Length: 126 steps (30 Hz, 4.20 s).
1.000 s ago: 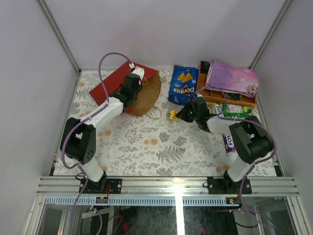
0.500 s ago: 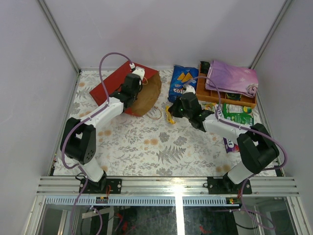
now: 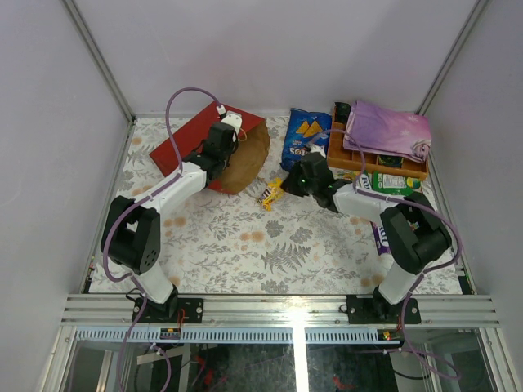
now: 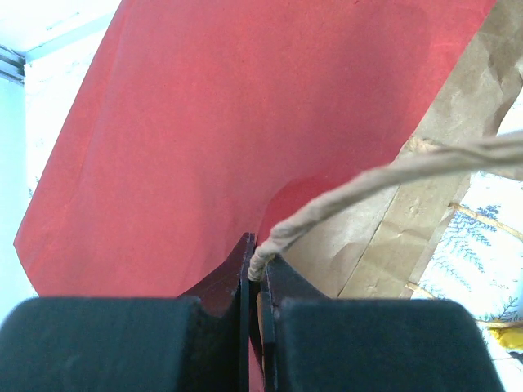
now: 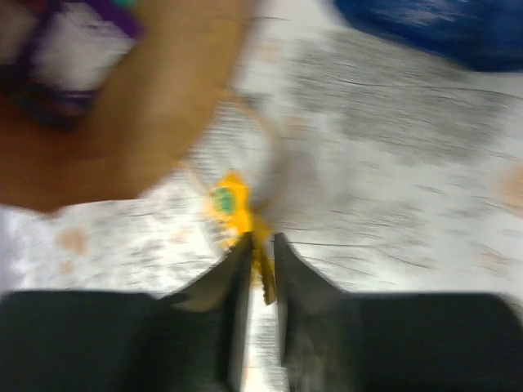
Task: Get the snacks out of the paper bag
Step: Place the snack at the center of the board, then take out the snack from the paper bag.
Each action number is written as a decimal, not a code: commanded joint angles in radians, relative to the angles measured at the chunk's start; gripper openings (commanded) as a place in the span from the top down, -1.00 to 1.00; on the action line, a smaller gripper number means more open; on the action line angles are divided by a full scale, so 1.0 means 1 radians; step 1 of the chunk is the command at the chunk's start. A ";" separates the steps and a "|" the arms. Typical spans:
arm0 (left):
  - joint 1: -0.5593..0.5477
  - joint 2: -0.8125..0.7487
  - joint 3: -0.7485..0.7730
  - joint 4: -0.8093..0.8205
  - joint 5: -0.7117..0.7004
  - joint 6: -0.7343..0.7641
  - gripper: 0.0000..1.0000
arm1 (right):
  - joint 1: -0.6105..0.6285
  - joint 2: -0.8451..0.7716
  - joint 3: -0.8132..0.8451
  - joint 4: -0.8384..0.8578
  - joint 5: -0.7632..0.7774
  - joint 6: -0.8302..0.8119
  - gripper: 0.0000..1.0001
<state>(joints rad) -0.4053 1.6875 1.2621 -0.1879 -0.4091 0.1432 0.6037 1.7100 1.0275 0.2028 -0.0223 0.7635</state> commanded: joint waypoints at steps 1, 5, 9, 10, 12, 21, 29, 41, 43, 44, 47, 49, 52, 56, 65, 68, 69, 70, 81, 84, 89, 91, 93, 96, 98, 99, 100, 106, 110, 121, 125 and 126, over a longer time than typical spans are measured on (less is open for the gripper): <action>-0.004 -0.013 0.012 0.009 -0.019 -0.007 1.00 | -0.121 -0.038 -0.162 -0.040 0.017 0.008 0.07; -0.004 -0.012 0.014 0.007 -0.017 -0.007 1.00 | -0.125 -0.103 -0.186 -0.100 0.080 -0.052 -0.73; -0.005 -0.011 0.016 -0.001 -0.018 -0.008 1.00 | -0.105 -0.138 -0.140 -0.128 0.145 -0.096 -0.84; -0.004 -0.012 0.016 -0.001 -0.018 -0.009 1.00 | -0.090 -0.147 -0.123 -0.133 0.169 -0.113 -0.81; -0.004 -0.011 0.015 -0.002 -0.017 -0.010 1.00 | -0.025 -0.160 -0.072 -0.142 0.229 -0.173 -0.68; -0.006 0.000 0.019 -0.003 -0.017 -0.011 1.00 | 0.142 0.009 0.076 -0.108 0.268 -0.266 -0.02; -0.006 0.005 0.020 -0.004 -0.020 -0.009 1.00 | 0.142 0.206 0.074 -0.089 0.201 -0.227 0.18; -0.008 0.000 0.019 -0.007 -0.019 -0.012 1.00 | 0.084 0.085 -0.116 -0.143 0.363 -0.165 0.19; -0.009 -0.005 0.016 -0.005 -0.019 -0.013 1.00 | 0.032 0.069 -0.134 -0.151 0.374 -0.139 0.20; -0.010 -0.006 0.016 -0.005 -0.017 -0.014 1.00 | 0.010 0.061 -0.140 -0.152 0.376 -0.131 0.20; -0.008 -0.005 0.016 -0.004 -0.013 -0.014 1.00 | -0.048 0.045 -0.142 -0.156 0.382 -0.126 0.19; -0.009 -0.002 0.017 -0.004 -0.016 -0.012 1.00 | -0.074 0.041 -0.131 -0.153 0.385 -0.119 0.19; -0.010 -0.002 0.018 -0.004 -0.017 -0.012 1.00 | -0.091 0.051 -0.101 -0.128 0.375 -0.128 0.18; -0.010 -0.001 0.018 -0.005 -0.017 -0.011 1.00 | -0.093 0.081 -0.036 -0.129 0.362 -0.140 0.18; -0.011 0.020 0.023 -0.002 -0.022 -0.011 1.00 | -0.093 0.020 -0.069 -0.016 0.295 -0.132 0.05; -0.011 0.019 0.020 0.005 -0.019 -0.011 1.00 | -0.092 -0.079 -0.120 0.072 0.278 -0.147 -0.07; -0.011 0.018 0.020 0.006 -0.019 -0.012 1.00 | -0.093 -0.111 -0.135 0.093 0.275 -0.155 -0.12; -0.010 0.016 0.017 0.007 -0.017 -0.012 1.00 | -0.093 -0.149 -0.145 0.112 0.271 -0.158 -0.21; -0.018 -0.036 -0.009 0.015 0.009 -0.021 1.00 | -0.062 -0.313 -0.200 0.211 0.190 -0.170 -0.86; -0.026 -0.064 -0.026 0.026 0.026 -0.027 1.00 | -0.048 -0.319 -0.197 0.224 0.171 -0.188 -0.87; -0.032 -0.081 -0.049 0.044 0.024 -0.028 1.00 | -0.032 -0.311 -0.171 0.216 0.145 -0.199 -0.87; -0.032 -0.081 -0.049 0.044 0.019 -0.028 1.00 | -0.026 -0.311 -0.165 0.219 0.137 -0.199 -0.87; -0.031 -0.084 -0.052 0.048 0.019 -0.026 1.00 | -0.018 -0.311 -0.161 0.225 0.130 -0.200 -0.87; -0.032 -0.084 -0.055 0.053 0.016 -0.025 1.00 | -0.008 -0.303 -0.149 0.234 0.125 -0.203 -0.87; -0.033 -0.085 -0.056 0.054 0.015 -0.026 1.00 | 0.000 -0.291 -0.135 0.231 0.124 -0.207 -0.87; -0.032 -0.086 -0.057 0.057 0.016 -0.025 1.00 | 0.003 -0.285 -0.128 0.231 0.124 -0.208 -0.87; -0.031 -0.089 -0.060 0.058 0.016 -0.026 1.00 | 0.006 -0.279 -0.121 0.227 0.121 -0.208 -0.87; -0.032 -0.121 -0.070 0.066 0.038 -0.035 1.00 | 0.069 -0.243 -0.063 0.221 0.157 -0.240 -0.85; -0.036 -0.153 -0.083 0.066 0.055 -0.050 1.00 | 0.124 -0.224 0.000 0.211 0.196 -0.275 -0.83; -0.061 -0.215 -0.134 0.088 0.038 -0.068 1.00 | 0.140 -0.174 0.079 0.236 0.219 -0.276 -0.83; -0.061 -0.212 -0.148 0.116 0.023 -0.063 1.00 | 0.140 -0.160 0.097 0.236 0.195 -0.262 -0.79; -0.061 -0.206 -0.147 0.115 0.016 -0.060 1.00 | 0.140 -0.145 0.105 0.238 0.178 -0.248 -0.78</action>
<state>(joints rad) -0.4595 1.4990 1.1248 -0.1555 -0.3645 0.1005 0.7414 1.5421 1.0657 0.3965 0.1665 0.5079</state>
